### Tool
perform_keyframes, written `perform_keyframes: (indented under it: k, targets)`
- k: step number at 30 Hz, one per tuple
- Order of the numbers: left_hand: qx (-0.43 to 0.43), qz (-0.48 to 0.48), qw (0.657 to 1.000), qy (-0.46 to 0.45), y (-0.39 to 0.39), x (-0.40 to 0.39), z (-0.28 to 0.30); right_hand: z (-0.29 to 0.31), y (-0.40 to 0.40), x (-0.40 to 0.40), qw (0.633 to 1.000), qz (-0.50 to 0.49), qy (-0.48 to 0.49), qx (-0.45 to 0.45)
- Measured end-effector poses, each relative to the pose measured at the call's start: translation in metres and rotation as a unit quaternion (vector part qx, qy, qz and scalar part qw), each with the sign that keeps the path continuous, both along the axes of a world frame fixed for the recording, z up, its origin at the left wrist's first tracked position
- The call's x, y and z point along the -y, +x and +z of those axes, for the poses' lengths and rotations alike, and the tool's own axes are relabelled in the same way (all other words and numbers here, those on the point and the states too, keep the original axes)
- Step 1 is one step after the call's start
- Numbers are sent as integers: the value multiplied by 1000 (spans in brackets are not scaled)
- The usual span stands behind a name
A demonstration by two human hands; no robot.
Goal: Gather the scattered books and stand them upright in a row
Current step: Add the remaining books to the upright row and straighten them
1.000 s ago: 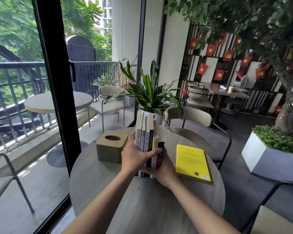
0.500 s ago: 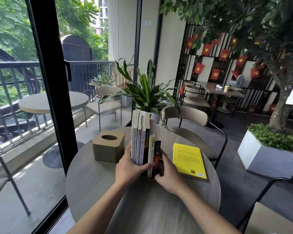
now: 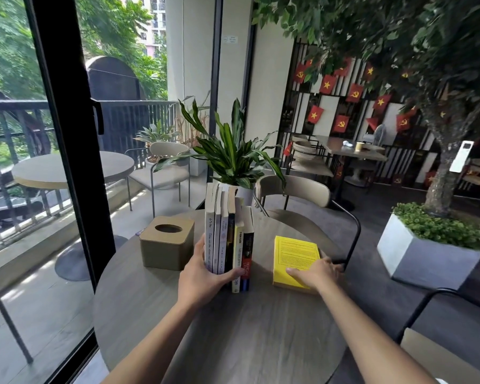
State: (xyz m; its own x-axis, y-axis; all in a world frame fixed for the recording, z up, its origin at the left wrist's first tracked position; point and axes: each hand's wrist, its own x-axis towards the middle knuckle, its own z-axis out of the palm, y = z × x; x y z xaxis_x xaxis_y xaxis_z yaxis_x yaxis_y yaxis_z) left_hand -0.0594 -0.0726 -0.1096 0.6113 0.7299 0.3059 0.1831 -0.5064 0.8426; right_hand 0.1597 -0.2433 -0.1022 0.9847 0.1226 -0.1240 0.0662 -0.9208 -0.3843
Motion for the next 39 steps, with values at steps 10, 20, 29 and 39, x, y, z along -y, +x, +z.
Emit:
perform_keyframes:
  k: [10, 20, 29, 39]
  targets:
    - [11, -21, 1000, -10, -1, -4, 2, 17, -6, -11, 965, 46, 250, -66]
    - [-22, -49, 998, -13, 3, -17, 8, 4, -81, -33, 873, 216, 410, 151]
    - [-16, -83, 996, -35, 1, -21, 11, -2, -95, -39, 860, 345, 375, 21]
    - [-24, -63, 998, 1, 6, -26, 19, 11, -83, -53, 857, 412, 310, -21]
